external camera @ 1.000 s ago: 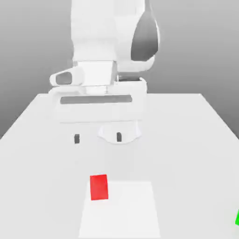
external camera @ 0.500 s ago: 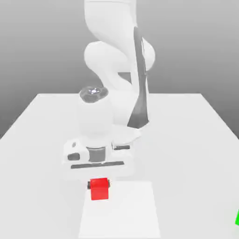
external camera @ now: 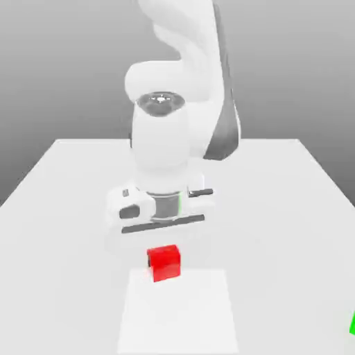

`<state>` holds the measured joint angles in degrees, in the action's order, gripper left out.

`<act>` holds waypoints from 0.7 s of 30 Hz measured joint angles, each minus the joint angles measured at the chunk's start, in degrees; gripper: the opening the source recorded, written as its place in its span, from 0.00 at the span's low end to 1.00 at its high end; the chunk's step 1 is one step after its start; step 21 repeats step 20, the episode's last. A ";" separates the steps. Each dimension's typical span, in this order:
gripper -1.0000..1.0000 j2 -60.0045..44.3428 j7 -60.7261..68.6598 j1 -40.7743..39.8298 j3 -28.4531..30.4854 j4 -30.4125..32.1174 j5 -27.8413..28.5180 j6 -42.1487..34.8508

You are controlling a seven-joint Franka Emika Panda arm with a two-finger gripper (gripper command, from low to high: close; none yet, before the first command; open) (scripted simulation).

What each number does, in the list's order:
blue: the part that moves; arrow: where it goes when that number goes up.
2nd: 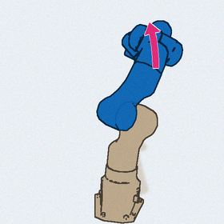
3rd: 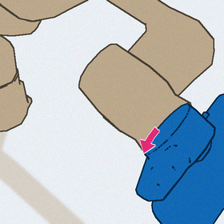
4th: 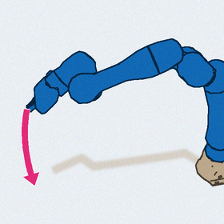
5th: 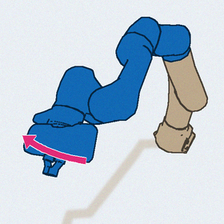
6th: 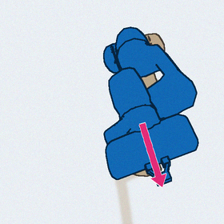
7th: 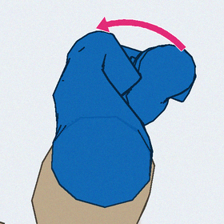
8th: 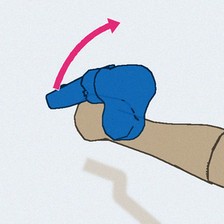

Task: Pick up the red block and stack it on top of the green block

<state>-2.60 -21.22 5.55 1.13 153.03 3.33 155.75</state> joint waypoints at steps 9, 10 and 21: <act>0.00 -10.03 14.53 10.78 -11.20 -18.55 2.83 -8.97; 0.00 -11.15 16.05 11.95 -12.60 -20.51 3.17 -9.94; 1.00 -22.65 18.55 17.75 -14.62 -27.47 7.96 -6.13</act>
